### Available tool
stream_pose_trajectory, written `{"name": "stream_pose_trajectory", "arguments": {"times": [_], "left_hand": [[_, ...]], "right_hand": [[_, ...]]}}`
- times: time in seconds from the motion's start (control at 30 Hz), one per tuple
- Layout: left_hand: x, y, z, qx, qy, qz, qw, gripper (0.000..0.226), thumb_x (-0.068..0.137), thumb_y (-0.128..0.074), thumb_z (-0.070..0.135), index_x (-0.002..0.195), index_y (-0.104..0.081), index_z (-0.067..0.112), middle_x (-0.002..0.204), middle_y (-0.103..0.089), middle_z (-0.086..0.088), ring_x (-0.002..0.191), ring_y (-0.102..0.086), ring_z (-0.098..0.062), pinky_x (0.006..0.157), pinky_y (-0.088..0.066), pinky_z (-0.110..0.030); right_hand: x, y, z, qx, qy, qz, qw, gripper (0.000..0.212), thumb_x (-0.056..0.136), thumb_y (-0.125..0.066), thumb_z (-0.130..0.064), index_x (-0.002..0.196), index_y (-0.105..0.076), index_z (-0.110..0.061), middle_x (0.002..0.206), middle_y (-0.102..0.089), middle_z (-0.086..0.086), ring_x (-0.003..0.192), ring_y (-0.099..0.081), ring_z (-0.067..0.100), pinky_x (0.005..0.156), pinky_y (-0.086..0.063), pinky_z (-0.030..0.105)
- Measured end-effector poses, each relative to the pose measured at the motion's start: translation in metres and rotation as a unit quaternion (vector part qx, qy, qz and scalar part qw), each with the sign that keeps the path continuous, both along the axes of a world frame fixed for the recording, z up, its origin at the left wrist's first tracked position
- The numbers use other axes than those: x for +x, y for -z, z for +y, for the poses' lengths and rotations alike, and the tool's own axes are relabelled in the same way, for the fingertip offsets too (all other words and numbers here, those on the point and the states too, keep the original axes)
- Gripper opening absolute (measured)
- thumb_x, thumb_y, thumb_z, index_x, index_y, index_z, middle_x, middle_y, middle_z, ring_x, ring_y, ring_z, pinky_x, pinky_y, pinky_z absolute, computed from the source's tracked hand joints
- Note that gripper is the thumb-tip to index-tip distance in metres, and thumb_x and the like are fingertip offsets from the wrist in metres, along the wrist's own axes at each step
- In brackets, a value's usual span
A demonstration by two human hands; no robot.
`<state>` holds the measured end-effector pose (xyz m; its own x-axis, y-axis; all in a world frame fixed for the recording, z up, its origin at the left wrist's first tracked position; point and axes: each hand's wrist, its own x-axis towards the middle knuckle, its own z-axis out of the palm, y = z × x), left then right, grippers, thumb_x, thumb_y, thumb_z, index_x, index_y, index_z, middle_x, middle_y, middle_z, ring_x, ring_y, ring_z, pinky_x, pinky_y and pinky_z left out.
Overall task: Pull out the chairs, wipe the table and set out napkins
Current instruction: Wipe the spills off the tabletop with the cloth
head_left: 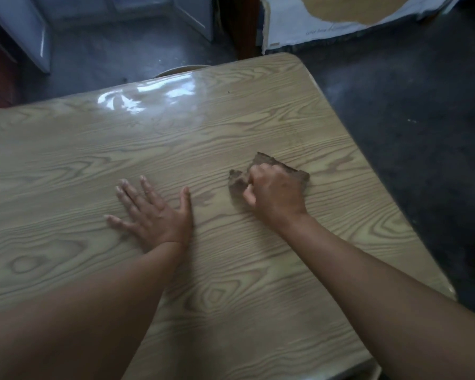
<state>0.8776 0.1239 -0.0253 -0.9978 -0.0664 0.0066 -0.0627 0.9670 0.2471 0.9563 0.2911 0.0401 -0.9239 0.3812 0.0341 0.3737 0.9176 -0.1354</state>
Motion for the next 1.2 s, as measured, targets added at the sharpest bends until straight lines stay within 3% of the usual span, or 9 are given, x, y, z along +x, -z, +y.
{"name": "stream_pose_trajectory", "arguments": {"times": [0.1, 0.2, 0.33, 0.47, 0.57, 0.77, 0.93, 1.07, 1.2], "left_hand": [[0.000, 0.001, 0.000, 0.001, 0.000, 0.003, 1.000, 0.089, 0.086, -0.038, 0.066, 0.153, -0.020, 0.011, 0.161, -0.007, -0.018, 0.151, 0.000, -0.027, 0.113, 0.004, -0.066], [0.000, 0.002, 0.000, 0.000, 0.000, 0.007, 1.000, 0.089, 0.086, -0.038, 0.067, 0.153, -0.021, 0.011, 0.161, -0.008, -0.018, 0.150, 0.000, -0.027, 0.112, 0.003, -0.066], [-0.001, 0.005, -0.001, 0.004, 0.000, 0.017, 1.000, 0.088, 0.086, -0.039, 0.066, 0.152, -0.024, 0.010, 0.161, -0.010, -0.019, 0.150, -0.003, -0.028, 0.111, 0.003, -0.066], [-0.002, 0.007, -0.001, -0.002, -0.003, 0.016, 1.000, 0.089, 0.085, -0.037, 0.067, 0.152, -0.023, 0.010, 0.161, -0.010, -0.018, 0.150, -0.003, -0.028, 0.112, 0.003, -0.066], [-0.002, 0.008, -0.001, -0.005, -0.005, 0.014, 1.000, 0.090, 0.085, -0.036, 0.068, 0.153, -0.022, 0.011, 0.161, -0.009, -0.018, 0.150, -0.002, -0.027, 0.112, 0.003, -0.066], [-0.002, 0.007, 0.000, -0.004, -0.005, 0.021, 1.000, 0.089, 0.086, -0.039, 0.067, 0.152, -0.024, 0.010, 0.161, -0.011, -0.019, 0.150, -0.004, -0.028, 0.112, 0.004, -0.065], [-0.002, 0.006, 0.001, -0.011, -0.007, 0.015, 1.000, 0.088, 0.086, -0.040, 0.066, 0.152, -0.024, 0.011, 0.161, -0.010, -0.018, 0.151, -0.003, -0.027, 0.112, 0.003, -0.065], [-0.001, 0.003, 0.002, -0.011, -0.004, 0.011, 1.000, 0.087, 0.087, -0.042, 0.065, 0.153, -0.023, 0.011, 0.161, -0.009, -0.018, 0.151, -0.003, -0.026, 0.113, 0.002, -0.065], [-0.001, -0.001, 0.003, -0.028, -0.005, -0.002, 1.000, 0.093, 0.082, -0.021, 0.071, 0.153, -0.019, 0.012, 0.162, -0.006, -0.016, 0.151, -0.001, -0.026, 0.113, 0.002, -0.064]], "right_hand": [[-0.021, -0.019, 0.012, -0.116, 0.114, 0.085, 0.983, 0.023, 0.089, -0.052, -0.035, 0.096, -0.063, -0.016, 0.096, -0.069, 0.010, 0.092, -0.064, 0.033, 0.067, -0.038, 0.032], [-0.030, -0.024, 0.021, -0.130, 0.084, 0.057, 0.986, 0.032, 0.086, -0.057, -0.044, 0.105, -0.062, -0.018, 0.106, -0.067, 0.006, 0.103, -0.061, 0.030, 0.080, -0.047, 0.035], [-0.017, -0.007, 0.009, 0.003, -0.013, -0.150, 0.989, 0.073, 0.078, -0.063, -0.056, 0.132, -0.045, -0.011, 0.133, -0.043, 0.013, 0.124, -0.042, 0.032, 0.094, -0.043, 0.042], [-0.013, 0.009, 0.005, 0.064, -0.035, -0.078, 0.994, 0.046, 0.082, -0.060, -0.034, 0.121, -0.052, -0.010, 0.126, -0.050, 0.013, 0.115, -0.048, 0.031, 0.089, -0.044, 0.038], [-0.025, 0.000, 0.010, -0.113, 0.067, 0.019, 0.991, 0.031, 0.080, -0.063, -0.038, 0.102, -0.058, -0.016, 0.105, -0.064, 0.007, 0.099, -0.060, 0.027, 0.077, -0.045, 0.033], [-0.049, -0.024, 0.030, -0.434, 0.213, 0.170, 0.859, 0.016, 0.081, -0.062, -0.025, 0.091, -0.066, -0.013, 0.082, -0.068, 0.002, 0.084, -0.065, 0.023, 0.072, -0.048, 0.031], [-0.040, -0.010, 0.037, -0.082, 0.124, 0.153, 0.977, 0.040, 0.086, -0.051, -0.019, 0.125, -0.051, -0.010, 0.126, -0.056, 0.014, 0.116, -0.051, 0.033, 0.098, -0.037, 0.038], [-0.038, 0.022, 0.012, -0.080, -0.005, -0.142, 0.987, 0.063, 0.100, -0.037, -0.041, 0.155, -0.014, -0.020, 0.164, -0.002, 0.010, 0.149, 0.001, 0.039, 0.118, -0.001, 0.055], [-0.065, 0.038, 0.014, -0.048, -0.067, -0.161, 0.984, 0.065, 0.101, -0.030, -0.046, 0.156, 0.000, -0.027, 0.163, 0.014, 0.003, 0.147, 0.020, 0.037, 0.116, 0.008, 0.060]]}}
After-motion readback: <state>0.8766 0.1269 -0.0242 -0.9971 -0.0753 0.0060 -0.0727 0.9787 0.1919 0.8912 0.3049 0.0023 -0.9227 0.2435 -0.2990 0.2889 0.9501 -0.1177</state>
